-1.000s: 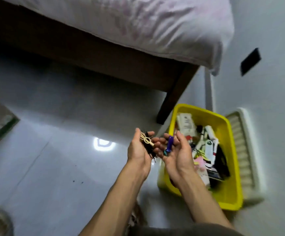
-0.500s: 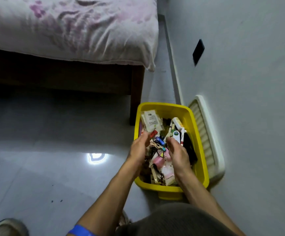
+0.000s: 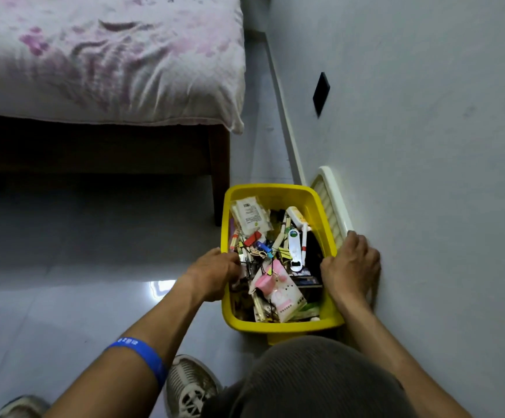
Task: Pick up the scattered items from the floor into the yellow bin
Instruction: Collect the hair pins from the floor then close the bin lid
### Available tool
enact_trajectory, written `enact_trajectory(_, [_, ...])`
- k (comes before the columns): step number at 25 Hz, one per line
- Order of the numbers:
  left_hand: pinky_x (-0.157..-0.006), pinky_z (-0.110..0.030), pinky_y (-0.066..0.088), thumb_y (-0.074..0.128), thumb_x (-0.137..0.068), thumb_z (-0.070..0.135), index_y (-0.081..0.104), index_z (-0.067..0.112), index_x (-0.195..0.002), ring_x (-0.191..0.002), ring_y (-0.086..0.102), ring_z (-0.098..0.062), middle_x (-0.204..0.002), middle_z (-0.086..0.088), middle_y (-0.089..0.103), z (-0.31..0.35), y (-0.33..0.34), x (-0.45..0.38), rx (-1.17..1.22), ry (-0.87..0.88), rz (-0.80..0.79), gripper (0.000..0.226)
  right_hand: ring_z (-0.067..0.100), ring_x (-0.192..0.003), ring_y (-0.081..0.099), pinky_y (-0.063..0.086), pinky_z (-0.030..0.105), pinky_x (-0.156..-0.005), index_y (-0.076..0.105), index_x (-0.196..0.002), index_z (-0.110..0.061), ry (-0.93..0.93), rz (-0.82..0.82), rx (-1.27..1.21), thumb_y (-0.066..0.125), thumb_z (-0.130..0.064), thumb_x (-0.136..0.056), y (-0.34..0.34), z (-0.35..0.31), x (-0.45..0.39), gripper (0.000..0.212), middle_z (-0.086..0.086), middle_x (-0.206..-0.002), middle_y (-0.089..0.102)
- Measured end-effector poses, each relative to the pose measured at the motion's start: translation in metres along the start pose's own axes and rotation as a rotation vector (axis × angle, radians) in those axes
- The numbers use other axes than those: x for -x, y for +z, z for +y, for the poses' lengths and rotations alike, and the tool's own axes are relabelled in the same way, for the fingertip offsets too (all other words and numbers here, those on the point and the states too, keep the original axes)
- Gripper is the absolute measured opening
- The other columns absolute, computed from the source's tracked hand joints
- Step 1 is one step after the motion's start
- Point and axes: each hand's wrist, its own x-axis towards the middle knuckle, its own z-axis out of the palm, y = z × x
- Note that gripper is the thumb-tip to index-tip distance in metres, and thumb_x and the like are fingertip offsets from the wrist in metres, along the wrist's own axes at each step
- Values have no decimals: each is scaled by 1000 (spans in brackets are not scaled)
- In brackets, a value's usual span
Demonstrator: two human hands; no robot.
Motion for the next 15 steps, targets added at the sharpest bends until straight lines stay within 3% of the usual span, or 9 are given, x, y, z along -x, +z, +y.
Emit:
enact_trajectory(4, [-114,-34,22,72,-77,30,70,26,-102,-115,55,-19,-112,5,67,0,-4,10,-142,-1,-23,26,40,-109,51,42,43,-93,52,-114,-1,21,-21,17,58,-13,-80,-8,2,-9,36,23,-118,56])
enact_trajectory(7, [-119,-44,15,79,-75,35,69,27,-108,-115,58,-19,-112,2,68,4,-2,36,-243,-75,-126,35,37,-104,51,43,39,-85,58,-113,-3,-17,-89,-46,53,-13,-87,-7,-1,2,29,18,-115,62])
enact_trajectory(11, [-114,-51,28,77,-78,38,65,25,-113,-115,60,-24,-114,-2,68,14,9,89,-255,-147,-153,40,33,-101,50,42,38,-79,59,-120,-4,-165,-149,-208,55,-6,-88,-1,-17,34,33,16,-113,63])
enact_trajectory(15, [-90,-44,51,67,-85,29,68,20,-102,-97,66,-28,-102,-4,69,11,27,151,-169,-245,-103,20,34,-95,55,43,36,-75,63,-114,-3,-428,-218,-227,56,-2,-86,-5,-72,71,28,18,-106,63])
